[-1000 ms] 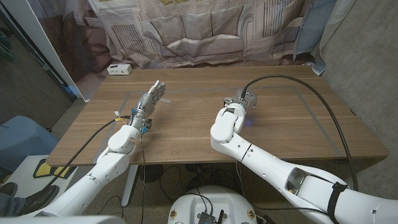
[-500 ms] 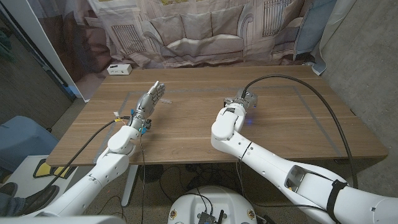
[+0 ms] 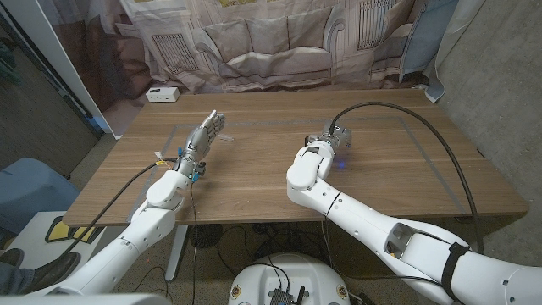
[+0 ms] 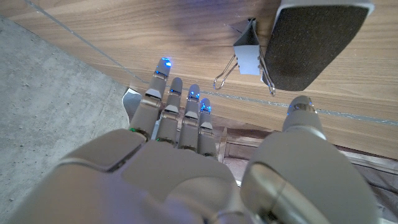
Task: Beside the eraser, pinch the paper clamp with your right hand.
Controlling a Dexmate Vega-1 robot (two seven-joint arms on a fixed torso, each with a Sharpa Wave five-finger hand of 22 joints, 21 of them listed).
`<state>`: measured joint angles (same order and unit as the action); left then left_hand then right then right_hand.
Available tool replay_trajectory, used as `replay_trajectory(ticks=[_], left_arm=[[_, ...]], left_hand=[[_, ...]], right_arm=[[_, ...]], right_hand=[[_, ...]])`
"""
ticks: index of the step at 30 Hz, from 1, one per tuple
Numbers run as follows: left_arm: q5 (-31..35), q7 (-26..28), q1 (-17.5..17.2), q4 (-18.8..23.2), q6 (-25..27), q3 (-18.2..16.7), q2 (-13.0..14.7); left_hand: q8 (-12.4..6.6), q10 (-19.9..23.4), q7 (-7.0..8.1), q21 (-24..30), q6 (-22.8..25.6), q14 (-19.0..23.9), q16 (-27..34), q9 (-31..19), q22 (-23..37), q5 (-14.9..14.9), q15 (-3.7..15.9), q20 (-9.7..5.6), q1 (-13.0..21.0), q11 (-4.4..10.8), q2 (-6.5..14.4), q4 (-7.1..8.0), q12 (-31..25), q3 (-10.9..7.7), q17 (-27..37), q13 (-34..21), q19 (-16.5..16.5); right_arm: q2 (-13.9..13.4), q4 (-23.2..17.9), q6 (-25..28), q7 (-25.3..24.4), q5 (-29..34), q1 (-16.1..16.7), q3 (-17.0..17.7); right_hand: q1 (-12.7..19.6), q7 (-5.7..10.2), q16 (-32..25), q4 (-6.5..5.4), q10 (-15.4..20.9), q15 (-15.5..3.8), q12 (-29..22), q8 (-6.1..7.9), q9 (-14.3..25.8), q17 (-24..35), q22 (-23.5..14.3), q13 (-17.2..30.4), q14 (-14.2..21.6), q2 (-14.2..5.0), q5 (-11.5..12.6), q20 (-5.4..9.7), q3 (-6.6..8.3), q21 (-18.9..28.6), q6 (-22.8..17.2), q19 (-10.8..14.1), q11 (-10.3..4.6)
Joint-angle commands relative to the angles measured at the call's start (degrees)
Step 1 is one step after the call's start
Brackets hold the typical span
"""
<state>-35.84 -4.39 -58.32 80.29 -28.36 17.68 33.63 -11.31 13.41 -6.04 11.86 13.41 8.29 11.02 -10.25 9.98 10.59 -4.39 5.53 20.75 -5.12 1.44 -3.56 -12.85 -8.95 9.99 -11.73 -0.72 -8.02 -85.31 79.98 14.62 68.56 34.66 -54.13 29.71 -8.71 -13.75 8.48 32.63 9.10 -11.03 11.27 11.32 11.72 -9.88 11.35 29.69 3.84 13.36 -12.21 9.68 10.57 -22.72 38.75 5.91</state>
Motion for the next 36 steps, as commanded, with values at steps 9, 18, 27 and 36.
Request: replay_trajectory(ticks=[9,18,27,36], left_arm=[[-0.3,-0.1,0.0,-0.1,0.2,-0.1,0.1],[-0.5,-0.5,0.2,-0.8,0.1,0.1,-0.3],[-0.5,-1.0,0.7,-1.5,0.3,0.5,-0.5],[-0.5,-1.0,0.9,-1.8,0.4,0.6,-0.6]], left_hand=[[0.22,0.3,0.16,-0.2,0.5,0.5,-0.2,-0.3,0.3,-0.2,-0.12,0.55,-0.2,0.0,0.5,-0.27,0.0,-0.03,0.3,-0.2,-0.2],[0.23,0.4,0.17,-0.2,0.5,0.5,-0.2,-0.3,0.3,-0.2,-0.17,0.55,-0.2,-0.1,0.5,-0.32,0.0,-0.04,0.3,-0.2,-0.2],[0.26,0.3,0.12,-0.2,0.5,0.5,-0.2,-0.3,0.3,-0.2,-0.18,0.63,-0.2,-0.14,0.6,-0.38,0.0,-0.05,0.3,-0.2,-0.3],[0.26,0.3,0.15,-0.3,0.5,0.4,-0.2,-0.3,0.3,-0.2,-0.2,0.63,-0.2,0.06,0.6,-0.44,0.0,-0.05,0.3,-0.2,-0.2]], right_arm=[[0.4,2.5,0.0,0.6,0.5,-1.0,-1.2],[0.6,3.2,0.0,0.9,0.3,-1.3,-1.5],[1.0,3.8,0.0,0.0,-0.4,-1.4,-1.4],[1.6,4.5,0.0,-1.4,-1.2,-1.3,-0.7]], right_hand=[[3.7,-0.56,0.4,0.77,0.3,-1.27,-0.5,0.47,0.2,0.0,-0.1,0.3,0.1,-1.42,0.0,-0.12,1.9,0.3,0.2,-0.6,-1.33],[4.7,-0.2,0.4,0.9,1.2,-1.68,-0.9,0.77,0.2,-0.1,-0.1,0.3,0.6,-1.5,-0.3,-0.12,2.2,0.4,-0.5,-0.5,-1.67],[5.4,0.34,0.4,0.61,3.3,-2.07,-1.7,1.57,0.2,-0.2,-0.1,0.5,1.0,-1.29,-0.9,-0.12,2.2,0.6,-2.9,-0.2,-2.36],[5.5,0.85,-0.1,0.28,4.5,-2.45,-2.3,1.83,0.3,-0.1,-0.2,0.9,2.5,-1.42,-1.1,-0.04,2.14,0.8,-4.1,0.5,-2.81]])
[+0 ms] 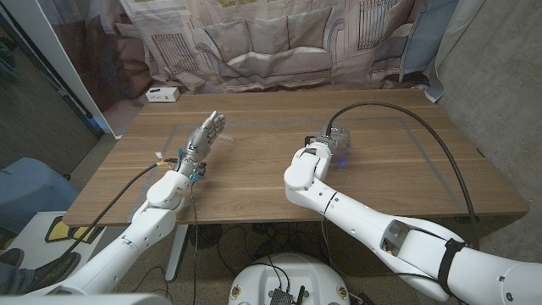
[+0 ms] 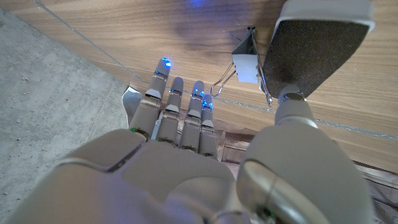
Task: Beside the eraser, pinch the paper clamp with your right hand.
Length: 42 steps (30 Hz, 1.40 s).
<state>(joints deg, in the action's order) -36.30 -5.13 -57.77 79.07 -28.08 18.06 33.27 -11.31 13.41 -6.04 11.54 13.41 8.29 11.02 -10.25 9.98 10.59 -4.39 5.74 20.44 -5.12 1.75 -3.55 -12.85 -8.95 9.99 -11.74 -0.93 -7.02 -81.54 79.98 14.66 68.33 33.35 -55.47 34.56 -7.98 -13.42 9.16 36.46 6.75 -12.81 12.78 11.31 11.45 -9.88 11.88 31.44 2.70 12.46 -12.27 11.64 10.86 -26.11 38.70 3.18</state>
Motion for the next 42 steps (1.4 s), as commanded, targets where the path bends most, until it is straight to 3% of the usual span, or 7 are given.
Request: replay_trajectory(ticks=[1,11,19,42], left_arm=[[-0.1,-0.3,0.4,-0.6,0.1,0.2,-0.2],[-0.3,-0.7,0.7,-1.3,-0.1,0.3,-0.5],[-0.4,-0.6,0.7,-1.4,0.0,0.3,-0.4],[-0.6,-1.4,2.2,-2.6,1.2,1.0,-0.9]], left_hand=[[0.29,0.3,0.15,0.0,0.4,0.4,-0.2,-0.3,0.3,-0.2,-0.21,0.42,0.1,-0.02,0.3,-0.46,0.0,-0.05,0.3,-0.2,0.0],[0.26,0.3,0.2,0.0,0.5,0.4,-0.2,-0.3,0.3,-0.2,-0.19,0.44,0.0,0.02,0.3,-0.52,0.0,-0.05,0.3,-0.2,0.0],[0.27,0.4,0.17,0.0,0.5,0.5,-0.2,-0.3,0.3,-0.2,-0.14,0.45,0.0,0.06,0.3,-0.58,0.0,-0.05,0.3,-0.2,-0.1],[0.28,0.4,0.13,-0.1,0.6,0.5,-0.2,-0.3,0.3,-0.2,-0.2,0.47,0.0,-0.05,0.4,-0.75,0.0,-0.11,0.3,-0.2,-0.1]], right_arm=[[0.6,0.9,0.0,-1.1,-0.7,-0.1,0.5],[1.1,1.6,0.0,-0.7,-0.5,-0.4,0.7],[1.4,1.8,0.0,-2.3,-1.6,-0.2,1.2],[0.2,0.7,0.0,-4.5,-6.2,-0.8,1.1]], right_hand=[[0.8,0.13,-0.5,-0.38,0.8,-0.14,-0.6,0.39,0.3,0.2,-0.2,0.4,0.9,-0.33,-0.3,0.02,0.22,0.5,-0.9,0.6,-0.13],[1.7,0.82,-0.9,-0.46,2.7,-1.0,-1.2,0.9,0.3,0.2,-0.2,0.5,2.5,-0.65,-0.5,0.04,0.42,0.8,-3.1,1.6,-0.29],[1.8,0.72,-1.3,-0.59,3.4,-0.51,-1.4,0.85,0.3,0.2,-0.2,0.5,3.7,-0.68,-0.7,0.02,0.38,0.9,-3.5,2.1,-0.48],[1.6,1.94,-1.6,-1.28,5.9,-1.29,-2.1,1.26,0.3,0.3,-0.2,0.5,5.6,-1.6,-1.1,0.02,0.45,1.0,-6.0,3.3,-0.76]])
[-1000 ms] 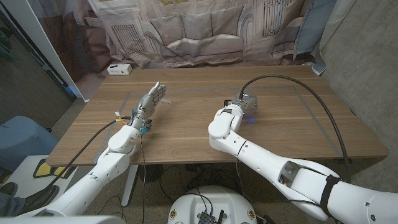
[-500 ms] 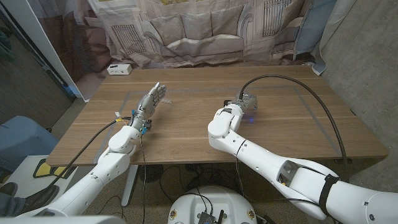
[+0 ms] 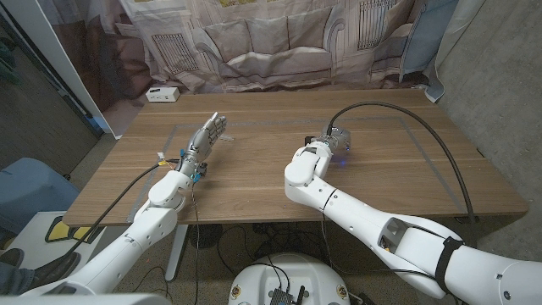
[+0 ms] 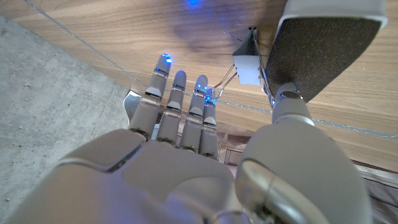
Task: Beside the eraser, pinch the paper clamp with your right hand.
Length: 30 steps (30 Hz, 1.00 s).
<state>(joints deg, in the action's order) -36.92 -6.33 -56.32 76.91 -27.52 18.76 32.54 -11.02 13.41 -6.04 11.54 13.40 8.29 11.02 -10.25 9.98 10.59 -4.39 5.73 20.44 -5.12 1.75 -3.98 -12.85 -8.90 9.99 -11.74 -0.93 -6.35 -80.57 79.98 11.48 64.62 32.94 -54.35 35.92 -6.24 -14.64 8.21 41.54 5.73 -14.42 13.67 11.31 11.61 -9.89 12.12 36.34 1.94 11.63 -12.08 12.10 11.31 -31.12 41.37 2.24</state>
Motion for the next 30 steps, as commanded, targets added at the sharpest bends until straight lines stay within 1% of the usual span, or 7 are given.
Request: replay_trajectory(ticks=[1,5,8,11,19,23,30], left_arm=[[0.1,-0.1,0.7,-0.3,0.6,0.3,-0.2],[0.1,-0.1,0.7,-0.3,0.8,0.4,-0.1],[0.1,-0.1,0.8,-0.4,0.7,0.4,-0.2],[0.1,-0.1,0.8,-0.5,0.8,0.4,-0.3],[0.1,0.2,0.6,-0.5,0.7,0.5,-0.4],[0.1,0.5,0.4,-0.4,0.7,0.5,-0.6],[0.3,0.7,0.3,-0.1,0.9,0.7,-0.7]], left_hand=[[-0.01,0.4,0.11,-0.1,0.6,0.5,-0.2,-0.3,0.3,-0.2,-0.21,0.49,0.0,-0.07,0.4,-0.33,0.0,-0.16,0.3,-0.1,-0.1],[-0.03,0.3,0.06,-0.1,0.7,0.5,-0.2,-0.3,0.3,-0.2,-0.13,0.47,0.0,0.05,0.5,-0.39,0.1,-0.2,0.3,-0.2,-0.1],[-0.02,0.3,0.08,-0.1,0.7,0.5,-0.2,-0.3,0.3,-0.2,-0.17,0.48,0.0,-0.03,0.6,-0.41,0.1,-0.22,0.3,-0.2,-0.1],[-0.1,0.4,0.12,-0.1,0.9,0.5,-0.2,-0.3,0.3,-0.2,-0.14,0.45,0.0,0.07,0.6,-0.44,0.0,-0.24,0.3,-0.2,-0.1],[-0.09,0.4,0.16,-0.1,0.9,0.5,-0.2,-0.3,0.3,-0.2,-0.18,0.47,0.0,0.03,0.6,-0.49,0.0,-0.26,0.3,-0.2,-0.1],[-0.15,0.4,0.13,-0.1,1.1,0.5,-0.2,-0.3,0.3,-0.2,-0.22,0.49,0.0,-0.15,0.7,-0.54,0.0,-0.29,0.3,-0.2,-0.1],[-0.15,0.5,0.12,-0.1,1.2,0.6,-0.2,-0.3,0.3,-0.2,-0.2,0.52,0.0,-0.03,0.7,-0.6,0.0,-0.32,0.3,-0.2,-0.1]], right_arm=[[-0.5,-0.2,0.0,-1.7,-2.9,-0.4,-0.1],[-0.5,-0.3,0.0,-2.6,-3.7,-0.4,0.1],[-0.5,-0.3,0.0,-3.7,-4.2,-0.4,0.2],[-1.0,-0.9,0.0,-5.0,-5.8,-0.5,-0.2],[-2.0,-2.6,0.0,-8.3,-9.3,-0.5,-0.4],[-2.1,-2.9,0.0,-8.4,-9.3,-0.4,-0.2],[-2.7,-3.8,0.0,-7.7,-8.7,-0.1,-0.1]], right_hand=[[0.2,0.2,-0.4,-0.35,0.9,-0.37,-0.5,0.39,0.3,0.2,-0.2,0.2,0.7,-0.89,-0.3,-0.17,0.0,0.6,-1.1,0.7,0.09],[0.3,0.28,-0.4,-0.38,1.5,-0.63,-0.7,0.47,0.3,0.2,-0.2,0.2,0.9,-1.09,-0.4,-0.16,0.08,0.6,-1.6,0.9,-0.02],[0.4,0.37,-0.4,-0.37,2.3,-0.82,-0.9,0.69,0.3,0.2,-0.2,0.1,1.0,-1.24,-0.5,-0.16,0.13,0.6,-2.5,1.1,0.21],[0.6,0.43,-0.4,-0.33,2.5,-0.96,-0.9,0.84,0.3,0.2,-0.2,0.1,1.2,-1.27,-0.5,-0.16,0.15,0.6,-3.0,1.2,0.12],[2.2,1.36,-0.7,0.11,4.6,-1.96,-1.4,1.32,0.3,0.1,-0.2,-0.1,2.4,-2.37,-0.6,-0.15,0.97,0.6,-5.4,1.9,0.22],[3.2,1.68,-0.8,0.41,6.3,-2.66,-1.8,1.69,0.3,0.1,-0.1,-0.2,3.3,-2.81,-0.8,-0.16,1.41,0.5,-7.2,2.3,-0.26],[3.6,1.82,-1.0,0.42,6.7,-2.84,-1.8,1.74,0.3,0.1,-0.1,-0.3,4.0,-3.13,-0.9,-0.16,1.62,0.5,-7.9,2.5,-0.36]])
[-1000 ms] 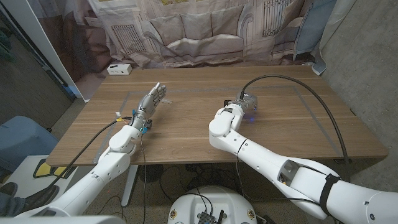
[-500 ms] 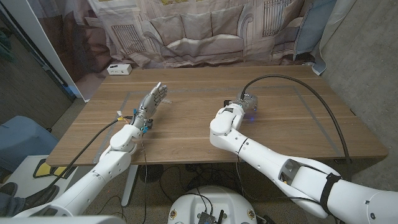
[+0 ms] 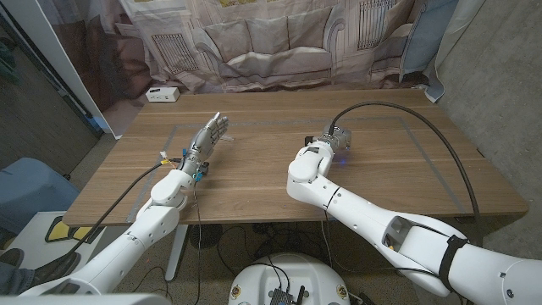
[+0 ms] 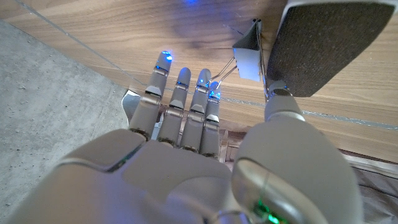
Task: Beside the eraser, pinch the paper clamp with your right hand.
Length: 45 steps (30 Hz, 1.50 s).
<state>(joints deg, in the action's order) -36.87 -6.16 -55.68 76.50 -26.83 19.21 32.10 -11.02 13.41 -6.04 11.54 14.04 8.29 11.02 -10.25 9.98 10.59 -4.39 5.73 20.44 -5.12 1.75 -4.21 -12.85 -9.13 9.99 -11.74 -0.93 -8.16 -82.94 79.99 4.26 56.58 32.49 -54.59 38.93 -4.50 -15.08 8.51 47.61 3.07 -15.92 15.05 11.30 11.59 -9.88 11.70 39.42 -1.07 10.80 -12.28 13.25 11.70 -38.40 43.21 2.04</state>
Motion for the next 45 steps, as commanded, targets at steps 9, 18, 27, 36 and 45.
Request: replay_trajectory(ticks=[9,18,27,36,45], left_arm=[[0.3,0.9,-0.6,0.7,0.5,0.4,-0.3],[0.4,1.3,-1.0,1.0,0.5,0.3,-0.3],[0.6,1.7,-1.2,1.7,0.7,0.4,-0.2],[0.9,2.0,-1.0,2.2,1.1,0.6,-0.1],[1.3,2.4,-0.8,2.9,1.4,0.7,0.0]], left_hand=[[-0.15,0.5,0.13,-0.1,0.6,0.7,-0.1,-0.3,0.3,-0.2,-0.17,0.53,0.0,0.09,0.8,-0.43,0.0,-0.13,0.3,-0.2,-0.1],[-0.11,0.6,0.18,-0.1,0.6,0.7,-0.2,-0.3,0.3,-0.2,-0.16,0.51,0.1,0.08,0.9,-0.5,0.0,-0.17,0.3,-0.2,-0.1],[-0.12,0.6,0.09,-0.1,0.6,0.7,-0.1,-0.3,0.3,-0.2,-0.17,0.51,0.1,-0.04,1.0,-0.59,0.0,-0.23,0.3,-0.2,-0.1],[-0.11,0.6,0.08,-0.1,0.7,0.7,-0.1,-0.3,0.3,-0.2,-0.12,0.49,0.1,-0.04,1.0,-0.67,0.0,-0.28,0.3,-0.2,-0.1],[-0.09,0.6,0.07,-0.1,0.7,0.8,-0.1,-0.3,0.3,-0.2,-0.12,0.49,0.2,-0.02,1.1,-0.75,0.0,-0.32,0.3,-0.2,-0.1]], right_arm=[[-1.5,-2.5,0.0,-0.5,-0.2,0.8,0.2],[-2.4,-4.0,0.0,-2.5,-1.9,1.0,0.2],[-3.4,-6.5,0.0,-3.2,-2.3,1.6,0.3],[-5.3,-9.7,0.0,-7.3,-6.7,2.0,0.2],[-6.4,-12.3,0.0,-8.1,-6.4,2.6,0.3]], right_hand=[[1.0,0.23,-0.5,0.12,1.0,-0.31,-0.3,0.25,0.3,0.1,-0.1,0.1,1.2,-0.44,-0.2,0.01,0.68,0.1,-0.9,0.7,-0.23],[2.5,0.68,-0.7,0.52,2.4,-1.28,-0.5,0.24,0.3,0.1,-0.1,0.0,2.3,-1.1,-0.3,0.0,1.39,-0.1,-2.0,0.9,-0.78],[3.1,0.87,-0.7,0.56,3.1,-1.55,-0.5,0.22,0.3,0.1,-0.1,-0.1,2.7,-1.06,-0.5,0.05,1.45,0.0,-2.9,1.2,-0.95],[3.8,1.57,-1.0,0.61,4.8,-2.43,-0.9,0.51,0.3,0.1,-0.1,-0.2,4.1,-1.19,-0.5,0.08,1.67,-0.1,-4.8,1.5,-1.53],[4.6,1.83,-1.1,0.73,5.3,-2.84,-0.9,0.41,0.3,0.2,-0.1,-0.2,4.5,-1.46,-0.5,0.13,1.94,-0.1,-5.2,1.7,-2.08]])
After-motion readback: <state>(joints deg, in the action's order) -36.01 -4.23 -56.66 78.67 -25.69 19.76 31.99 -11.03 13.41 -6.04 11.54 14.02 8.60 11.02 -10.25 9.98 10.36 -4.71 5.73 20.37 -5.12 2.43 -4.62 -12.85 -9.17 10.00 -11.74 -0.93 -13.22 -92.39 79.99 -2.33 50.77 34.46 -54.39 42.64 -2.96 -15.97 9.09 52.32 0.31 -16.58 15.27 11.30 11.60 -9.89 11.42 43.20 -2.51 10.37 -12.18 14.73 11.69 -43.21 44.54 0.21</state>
